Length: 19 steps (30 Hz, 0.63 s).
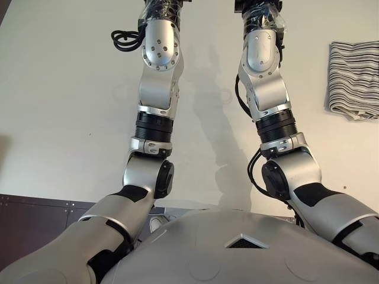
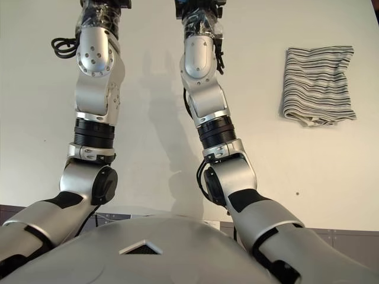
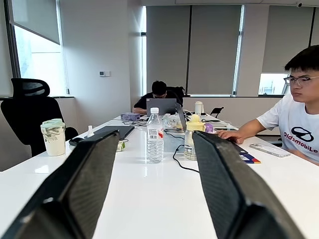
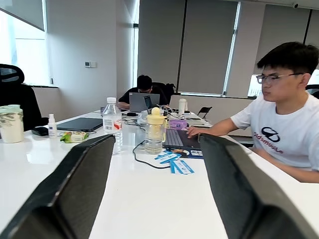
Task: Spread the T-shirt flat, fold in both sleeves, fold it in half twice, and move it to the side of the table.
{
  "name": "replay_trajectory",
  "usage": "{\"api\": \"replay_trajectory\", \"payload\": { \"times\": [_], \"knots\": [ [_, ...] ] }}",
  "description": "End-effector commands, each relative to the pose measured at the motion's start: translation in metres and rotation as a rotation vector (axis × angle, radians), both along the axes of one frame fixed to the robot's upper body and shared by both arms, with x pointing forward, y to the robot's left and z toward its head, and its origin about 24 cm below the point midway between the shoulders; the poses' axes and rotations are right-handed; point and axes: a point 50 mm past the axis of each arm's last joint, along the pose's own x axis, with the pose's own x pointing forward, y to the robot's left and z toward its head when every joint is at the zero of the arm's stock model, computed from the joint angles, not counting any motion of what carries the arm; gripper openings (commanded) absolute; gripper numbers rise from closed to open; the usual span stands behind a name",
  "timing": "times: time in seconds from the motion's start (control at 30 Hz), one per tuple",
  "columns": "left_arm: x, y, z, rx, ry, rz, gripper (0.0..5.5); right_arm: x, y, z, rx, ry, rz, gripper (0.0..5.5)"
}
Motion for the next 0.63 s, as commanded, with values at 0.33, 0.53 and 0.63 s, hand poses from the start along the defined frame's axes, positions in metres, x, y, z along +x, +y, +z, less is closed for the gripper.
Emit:
{"api": "replay_trajectory", "payload": {
  "times": [0.33, 0.53, 0.63],
  "knots": [
    [-0.022, -0.003, -0.012, 0.055, 0.058, -0.011, 3.7, -0.002, -0.003, 0.005, 0.015, 0.018, -0.028, 3.74],
    [0.006, -0.017, 0.012, -0.049, -0.021, 0.175, 4.17, 0.011, 0.012, 0.028, -0.109, -0.044, 0.166, 3.74],
    [0.01, -0.018, 0.007, -0.069, 0.001, 0.221, 4.17, 0.014, 0.014, 0.024, -0.103, -0.024, 0.162, 3.74]
  ]
}}
